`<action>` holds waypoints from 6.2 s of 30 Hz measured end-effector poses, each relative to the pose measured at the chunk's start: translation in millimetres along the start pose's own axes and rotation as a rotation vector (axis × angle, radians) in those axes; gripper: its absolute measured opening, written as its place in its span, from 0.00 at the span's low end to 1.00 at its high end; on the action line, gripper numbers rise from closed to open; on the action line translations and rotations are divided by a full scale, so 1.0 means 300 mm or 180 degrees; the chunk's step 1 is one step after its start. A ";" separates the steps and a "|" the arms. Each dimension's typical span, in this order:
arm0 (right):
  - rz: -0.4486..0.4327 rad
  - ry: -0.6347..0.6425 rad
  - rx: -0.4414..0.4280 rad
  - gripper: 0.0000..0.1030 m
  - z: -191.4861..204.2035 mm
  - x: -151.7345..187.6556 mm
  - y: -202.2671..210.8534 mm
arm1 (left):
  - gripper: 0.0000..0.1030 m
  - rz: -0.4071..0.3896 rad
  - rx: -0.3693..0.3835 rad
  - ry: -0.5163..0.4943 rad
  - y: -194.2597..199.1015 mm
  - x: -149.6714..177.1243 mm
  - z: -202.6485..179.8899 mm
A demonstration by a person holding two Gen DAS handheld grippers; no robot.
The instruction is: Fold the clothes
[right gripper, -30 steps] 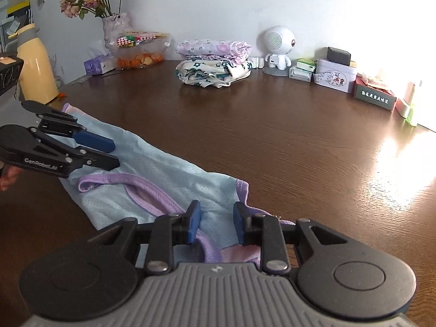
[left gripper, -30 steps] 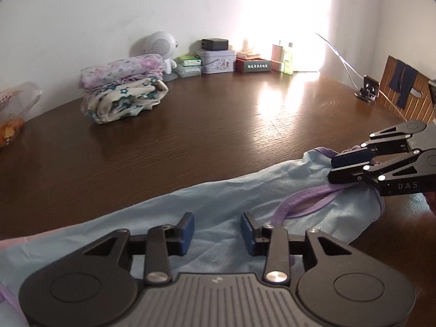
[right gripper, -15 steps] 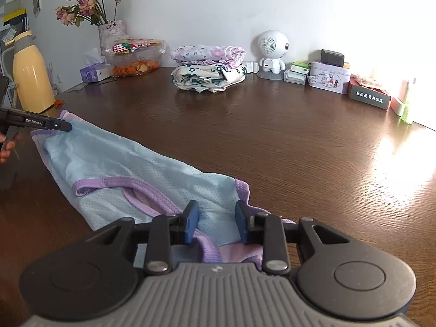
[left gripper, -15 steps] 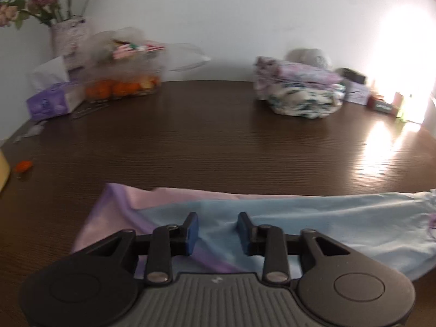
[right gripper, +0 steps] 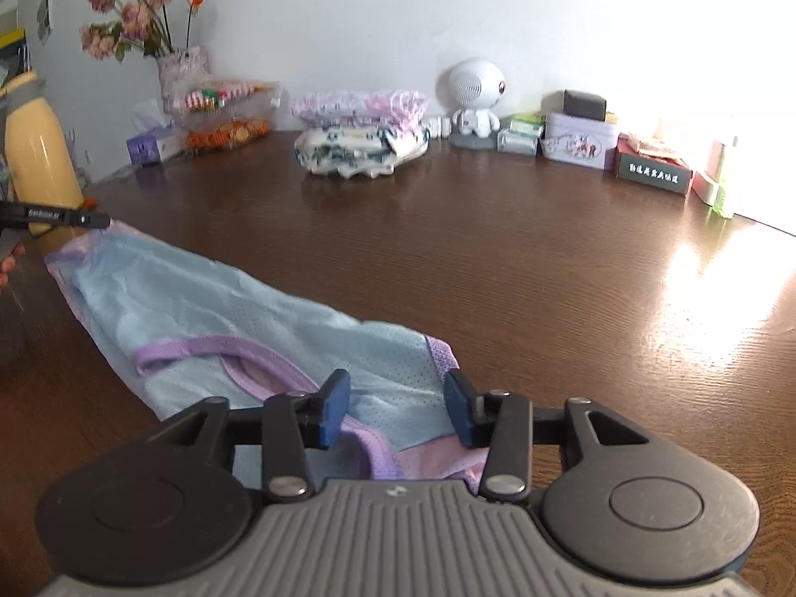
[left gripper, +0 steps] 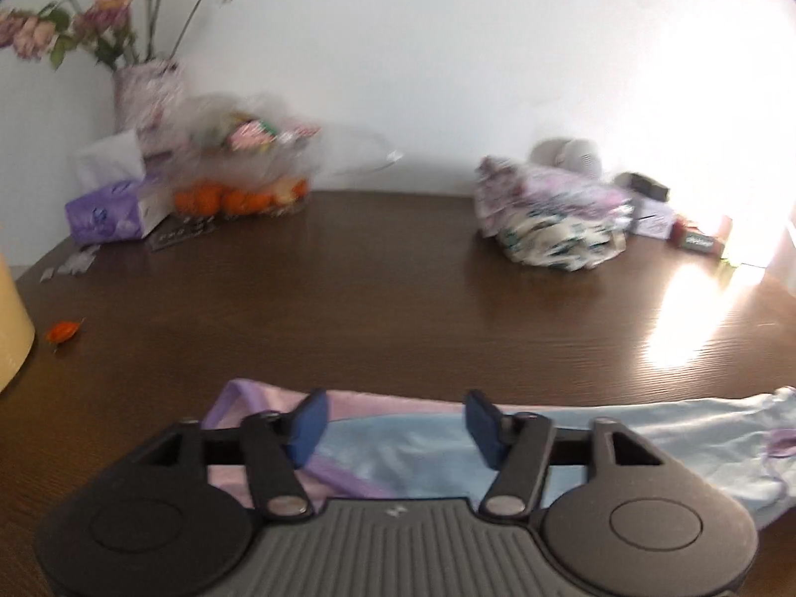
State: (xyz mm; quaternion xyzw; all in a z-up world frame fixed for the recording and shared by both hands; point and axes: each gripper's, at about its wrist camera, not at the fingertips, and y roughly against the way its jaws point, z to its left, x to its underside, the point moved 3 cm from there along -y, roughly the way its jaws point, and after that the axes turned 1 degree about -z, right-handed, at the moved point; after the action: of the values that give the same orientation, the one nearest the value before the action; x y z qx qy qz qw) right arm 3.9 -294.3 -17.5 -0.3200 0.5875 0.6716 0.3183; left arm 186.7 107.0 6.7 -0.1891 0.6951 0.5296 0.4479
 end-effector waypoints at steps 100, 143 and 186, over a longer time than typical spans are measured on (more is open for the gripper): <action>-0.0116 0.0115 0.0948 0.10 0.050 -0.052 0.139 | 0.25 0.0485 0.1841 -0.1245 -0.136 0.106 -0.855; -0.0221 -0.0326 0.0622 0.23 0.100 -0.061 0.114 | 0.34 0.0462 0.1701 -0.0793 -0.144 0.111 -0.635; -0.0043 0.0002 -0.0036 0.21 -0.006 0.014 -0.047 | 0.28 0.0564 0.1184 -0.0547 -0.070 0.115 -0.784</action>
State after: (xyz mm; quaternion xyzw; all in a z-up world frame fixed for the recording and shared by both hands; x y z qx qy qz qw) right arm 12.7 -294.5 -29.3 -0.3260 0.5817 0.6726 0.3209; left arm 84.5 -106.5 -24.6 0.0045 0.7540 0.4437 0.4844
